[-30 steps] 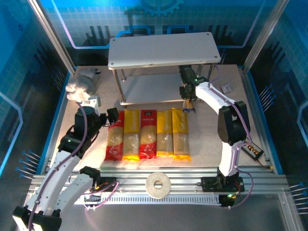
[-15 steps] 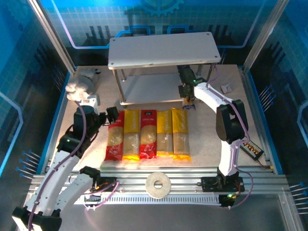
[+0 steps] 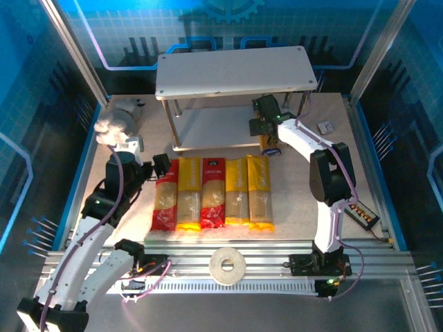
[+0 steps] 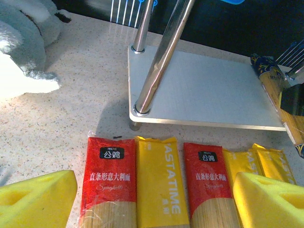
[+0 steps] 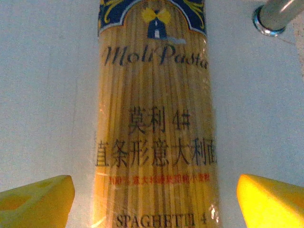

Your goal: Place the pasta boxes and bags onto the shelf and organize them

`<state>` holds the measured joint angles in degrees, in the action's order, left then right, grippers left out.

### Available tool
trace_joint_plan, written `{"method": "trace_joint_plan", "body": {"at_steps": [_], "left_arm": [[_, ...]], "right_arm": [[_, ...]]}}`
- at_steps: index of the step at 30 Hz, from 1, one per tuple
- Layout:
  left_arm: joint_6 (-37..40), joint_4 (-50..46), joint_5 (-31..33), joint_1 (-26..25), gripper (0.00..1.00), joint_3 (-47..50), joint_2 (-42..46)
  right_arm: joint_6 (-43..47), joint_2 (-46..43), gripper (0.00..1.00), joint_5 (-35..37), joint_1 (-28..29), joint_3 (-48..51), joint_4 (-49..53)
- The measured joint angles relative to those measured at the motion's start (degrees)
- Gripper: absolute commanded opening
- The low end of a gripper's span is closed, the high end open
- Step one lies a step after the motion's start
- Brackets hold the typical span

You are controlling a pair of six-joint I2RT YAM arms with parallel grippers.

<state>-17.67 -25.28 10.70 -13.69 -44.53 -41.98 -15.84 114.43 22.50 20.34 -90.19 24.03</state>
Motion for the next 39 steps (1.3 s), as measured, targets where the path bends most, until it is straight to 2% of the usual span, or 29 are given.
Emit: {"method": "trace_joint_plan", "body": {"at_steps": [5, 11, 18, 23, 30, 39], "left_arm": [[0.0, 0.0, 0.0, 0.0, 0.87, 0.0, 0.0], [-0.4, 0.5, -0.1, 0.0, 0.86, 0.8, 0.1], [-1.5, 1.8, 0.8, -2.8, 0.86, 4.7, -0.9], [-2.8, 4.5, 5.0, -7.0, 0.86, 7.8, -3.9], [-4.3, 8.5, 10.1, -12.1, 0.86, 8.4, -11.1], [-6.3, 10.6, 10.6, -13.5, 0.87, 8.4, -14.6]], "right_arm": [[-0.6, -6.6, 0.91, 0.0, 0.0, 7.1, -1.8], [-1.0, -19.1, 0.93, 0.0, 2.3, 15.5, -1.6], [-5.3, -35.2, 0.93, -3.1, 7.2, 24.0, 5.2], [-12.0, -43.4, 0.93, -5.7, 12.5, 32.5, 12.1], [-20.0, -41.4, 0.99, -8.1, 18.0, 39.7, 16.3], [-22.8, -31.4, 1.00, -9.3, 19.3, 40.9, 13.7]]}}
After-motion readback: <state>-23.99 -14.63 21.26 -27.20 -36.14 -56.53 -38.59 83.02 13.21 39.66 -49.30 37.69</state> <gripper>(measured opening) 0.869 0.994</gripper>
